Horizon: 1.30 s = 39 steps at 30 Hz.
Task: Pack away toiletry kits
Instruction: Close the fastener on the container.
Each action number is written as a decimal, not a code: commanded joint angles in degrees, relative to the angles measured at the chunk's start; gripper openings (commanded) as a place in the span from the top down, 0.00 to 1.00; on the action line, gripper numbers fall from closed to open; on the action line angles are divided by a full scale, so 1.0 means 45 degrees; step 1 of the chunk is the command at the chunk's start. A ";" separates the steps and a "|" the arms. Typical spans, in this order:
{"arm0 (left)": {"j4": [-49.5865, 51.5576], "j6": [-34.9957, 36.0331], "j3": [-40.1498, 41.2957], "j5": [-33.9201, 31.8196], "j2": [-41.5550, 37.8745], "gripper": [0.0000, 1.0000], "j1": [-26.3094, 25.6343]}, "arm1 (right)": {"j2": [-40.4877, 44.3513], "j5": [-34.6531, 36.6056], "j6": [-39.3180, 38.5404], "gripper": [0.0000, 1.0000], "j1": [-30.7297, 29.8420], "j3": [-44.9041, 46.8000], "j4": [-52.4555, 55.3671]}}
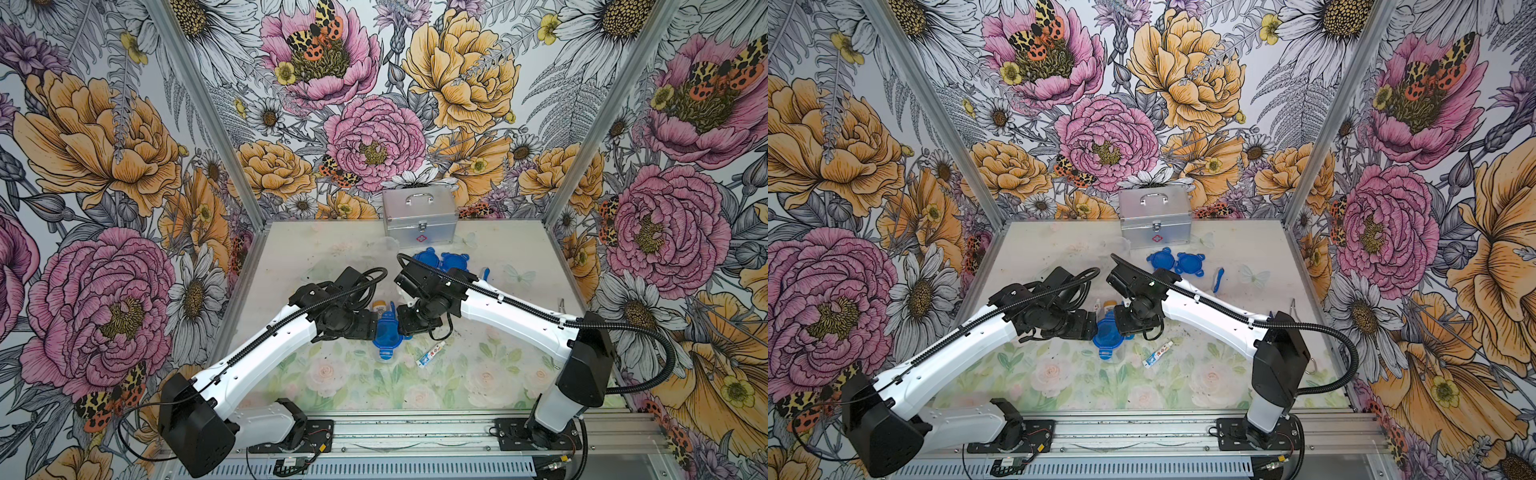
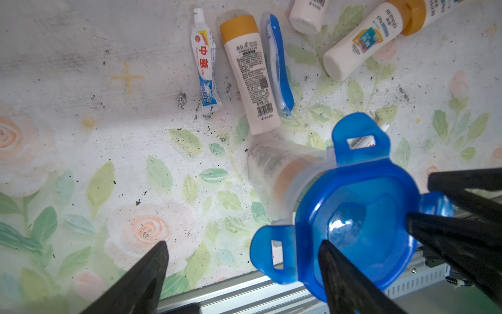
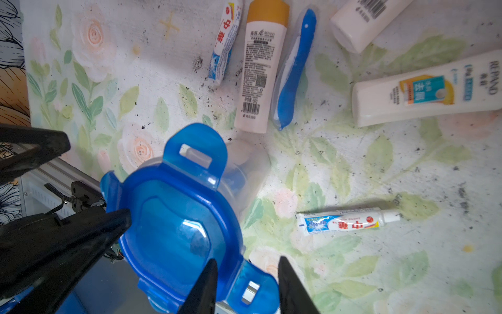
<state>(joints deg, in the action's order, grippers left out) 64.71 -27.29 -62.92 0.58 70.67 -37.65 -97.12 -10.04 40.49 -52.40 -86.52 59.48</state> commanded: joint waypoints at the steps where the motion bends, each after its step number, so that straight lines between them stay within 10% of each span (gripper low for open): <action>1: 0.0075 -0.0264 0.0213 -0.0359 -0.0273 0.14 -0.0071 | -0.0375 -0.0111 -0.0154 0.64 -0.0011 -0.0166 -0.0230; 39: 0.0485 0.0121 -0.0712 -0.0316 0.0100 0.17 0.0251 | 0.0236 0.0659 0.0117 0.57 0.0063 -0.0397 -0.0051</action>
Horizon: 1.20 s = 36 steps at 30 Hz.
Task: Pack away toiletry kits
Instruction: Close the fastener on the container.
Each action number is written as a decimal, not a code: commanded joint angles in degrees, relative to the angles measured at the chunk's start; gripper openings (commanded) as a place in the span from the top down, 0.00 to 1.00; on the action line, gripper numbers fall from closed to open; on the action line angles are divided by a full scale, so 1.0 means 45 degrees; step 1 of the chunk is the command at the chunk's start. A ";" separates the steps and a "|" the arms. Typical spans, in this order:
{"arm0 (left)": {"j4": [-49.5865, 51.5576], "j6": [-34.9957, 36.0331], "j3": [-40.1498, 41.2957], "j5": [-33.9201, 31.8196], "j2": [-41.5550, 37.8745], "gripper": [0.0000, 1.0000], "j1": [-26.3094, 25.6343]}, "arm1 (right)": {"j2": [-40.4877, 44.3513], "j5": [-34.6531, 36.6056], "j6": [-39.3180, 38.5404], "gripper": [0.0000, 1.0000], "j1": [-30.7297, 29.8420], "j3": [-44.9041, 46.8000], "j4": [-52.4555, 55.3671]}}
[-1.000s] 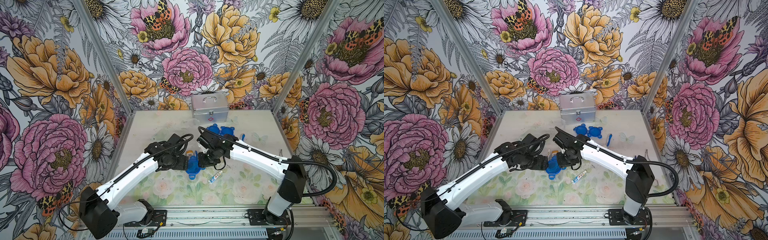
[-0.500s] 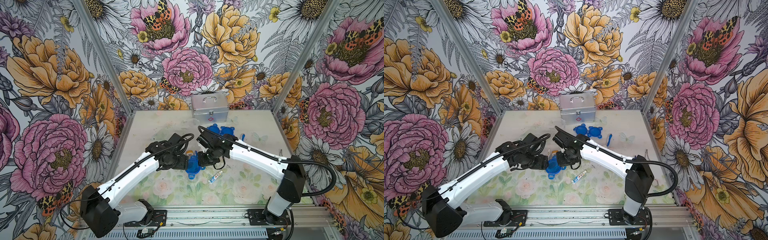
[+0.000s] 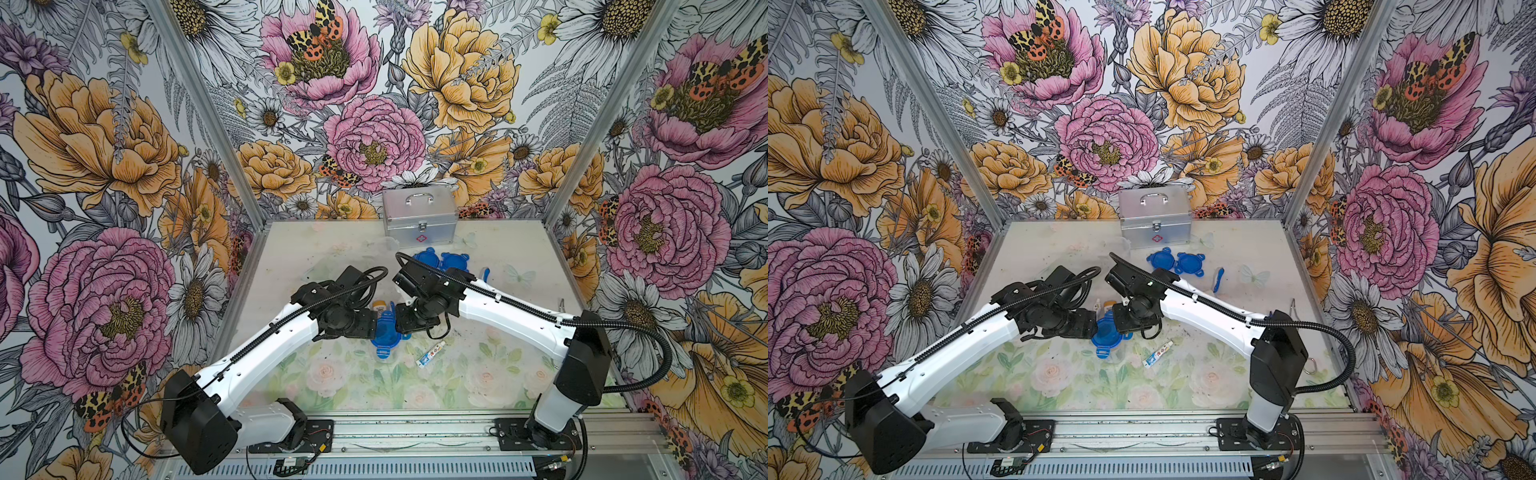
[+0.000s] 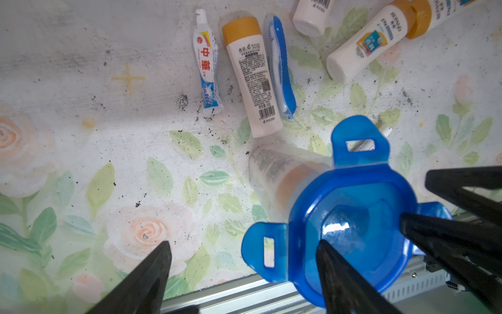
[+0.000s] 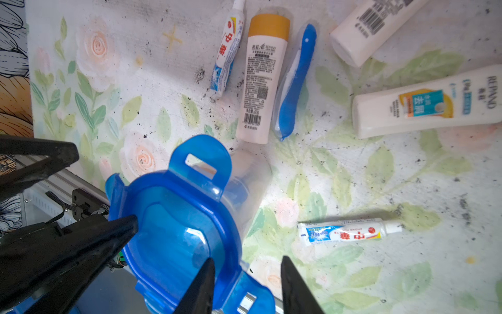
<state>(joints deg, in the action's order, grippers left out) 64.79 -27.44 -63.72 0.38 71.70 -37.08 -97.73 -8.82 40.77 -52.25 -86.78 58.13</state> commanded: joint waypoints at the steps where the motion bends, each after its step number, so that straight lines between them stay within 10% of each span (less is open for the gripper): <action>1: 0.0648 0.0240 -0.0785 -0.0336 -0.0140 0.17 0.0102 | 0.0495 0.0467 0.0143 0.56 0.0019 -0.0392 0.0359; 20: 0.0573 0.1039 -0.1578 0.0325 0.0968 0.44 -0.0588 | 0.0315 0.0470 0.0770 0.65 -0.0579 -0.0422 0.0635; 36: -0.0835 0.0387 -0.0067 0.2588 0.0888 0.46 0.0138 | 0.0341 -0.0522 0.1683 0.67 -0.0372 0.1383 -0.1801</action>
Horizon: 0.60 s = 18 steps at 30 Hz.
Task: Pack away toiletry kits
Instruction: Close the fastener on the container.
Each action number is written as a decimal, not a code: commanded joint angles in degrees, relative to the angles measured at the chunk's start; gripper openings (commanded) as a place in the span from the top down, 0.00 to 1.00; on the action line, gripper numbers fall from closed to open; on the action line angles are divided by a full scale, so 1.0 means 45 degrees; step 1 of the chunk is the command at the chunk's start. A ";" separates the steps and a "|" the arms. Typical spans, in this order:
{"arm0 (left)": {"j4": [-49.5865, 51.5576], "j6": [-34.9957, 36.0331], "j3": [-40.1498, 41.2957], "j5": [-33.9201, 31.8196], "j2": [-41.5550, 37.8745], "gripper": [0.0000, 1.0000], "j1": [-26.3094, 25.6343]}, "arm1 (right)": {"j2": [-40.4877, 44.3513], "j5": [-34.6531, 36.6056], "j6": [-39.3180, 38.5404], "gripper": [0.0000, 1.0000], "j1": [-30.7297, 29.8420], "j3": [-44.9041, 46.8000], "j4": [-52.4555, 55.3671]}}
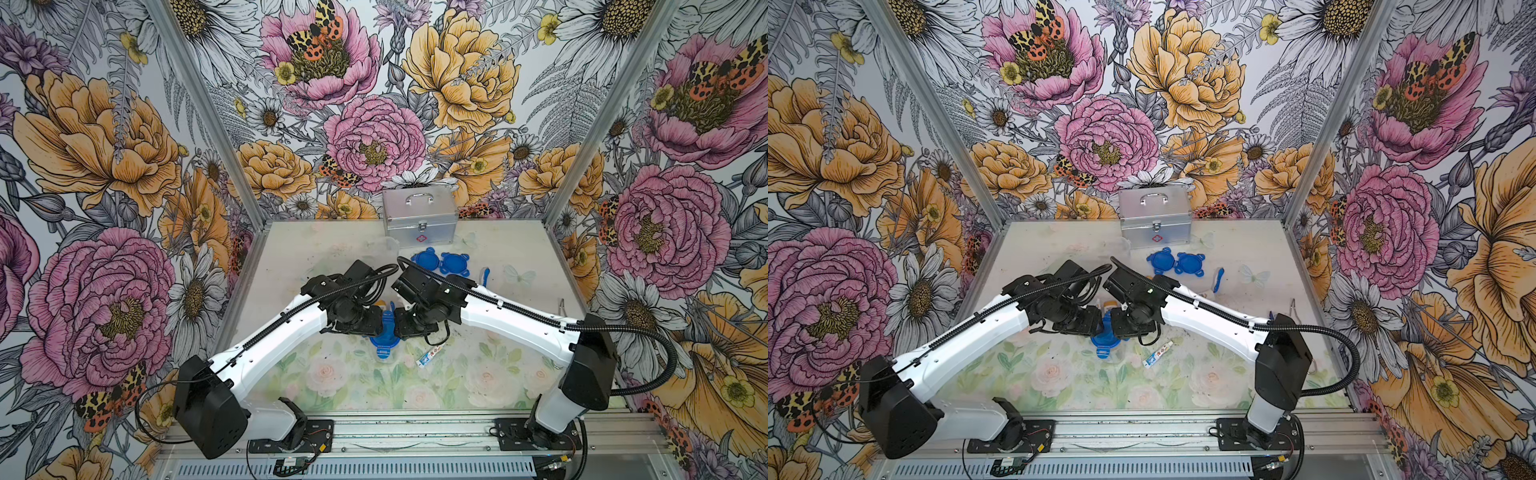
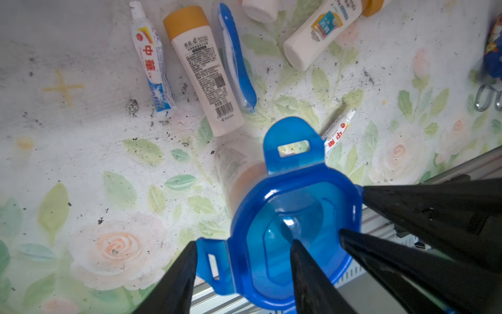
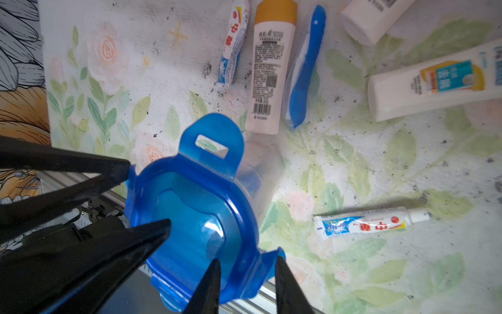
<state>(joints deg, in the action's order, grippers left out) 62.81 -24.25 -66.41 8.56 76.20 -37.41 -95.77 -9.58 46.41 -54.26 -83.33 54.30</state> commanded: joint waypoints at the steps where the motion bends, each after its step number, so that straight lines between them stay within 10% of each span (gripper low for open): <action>1: -0.0534 -0.0384 0.0654 0.0936 -0.0153 0.46 0.0291 | -0.0084 -0.0459 0.0491 0.67 0.0108 0.0763 -0.1163; 18: -0.2699 -0.2723 0.2582 0.3529 -0.1103 0.40 0.0901 | 0.0329 -0.2634 0.1522 0.66 0.0521 0.3190 -0.4792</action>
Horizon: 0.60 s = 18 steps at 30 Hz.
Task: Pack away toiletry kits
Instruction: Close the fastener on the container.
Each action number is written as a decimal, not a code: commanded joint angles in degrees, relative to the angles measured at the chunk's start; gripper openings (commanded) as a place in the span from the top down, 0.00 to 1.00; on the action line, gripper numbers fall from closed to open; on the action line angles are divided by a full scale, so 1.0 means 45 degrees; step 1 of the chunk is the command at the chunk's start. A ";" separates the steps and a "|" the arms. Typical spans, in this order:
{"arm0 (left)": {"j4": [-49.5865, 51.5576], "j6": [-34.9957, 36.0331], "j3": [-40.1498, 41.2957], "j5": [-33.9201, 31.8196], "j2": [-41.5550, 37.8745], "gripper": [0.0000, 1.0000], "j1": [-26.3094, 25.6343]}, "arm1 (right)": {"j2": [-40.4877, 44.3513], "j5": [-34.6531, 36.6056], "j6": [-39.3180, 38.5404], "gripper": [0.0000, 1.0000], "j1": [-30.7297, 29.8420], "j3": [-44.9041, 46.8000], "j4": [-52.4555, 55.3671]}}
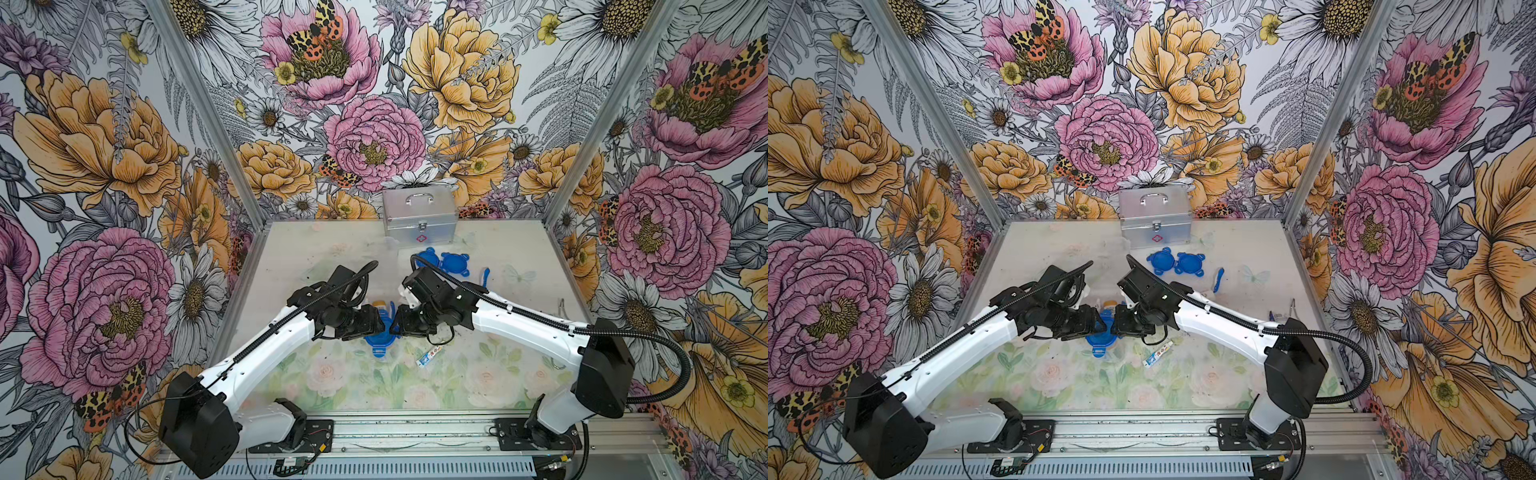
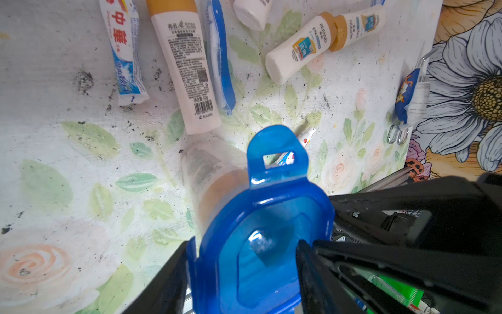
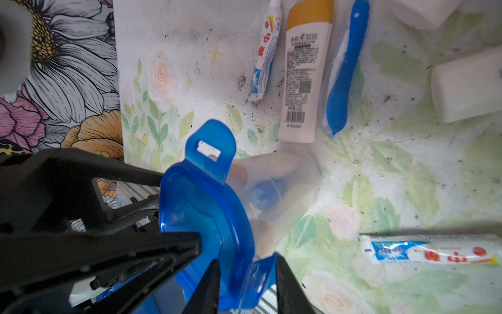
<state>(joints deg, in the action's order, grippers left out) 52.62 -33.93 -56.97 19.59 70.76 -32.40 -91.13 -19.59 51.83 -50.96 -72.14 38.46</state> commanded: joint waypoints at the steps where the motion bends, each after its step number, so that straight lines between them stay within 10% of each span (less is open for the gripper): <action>1: -0.0470 -0.0646 0.0490 0.1127 0.0067 0.40 -0.0220 | -0.0657 -0.0411 0.0337 0.66 -0.0214 0.0811 -0.1393; 18: -0.1158 -0.1847 0.0803 0.1193 -0.0227 0.40 -0.0757 | 0.0061 -0.1235 0.0204 0.62 0.0474 0.2576 -0.3701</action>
<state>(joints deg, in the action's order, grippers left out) 50.76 -40.84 -54.85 21.78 69.89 -34.24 -89.62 -23.68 53.10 -47.94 -63.72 22.72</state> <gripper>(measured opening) 0.606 0.384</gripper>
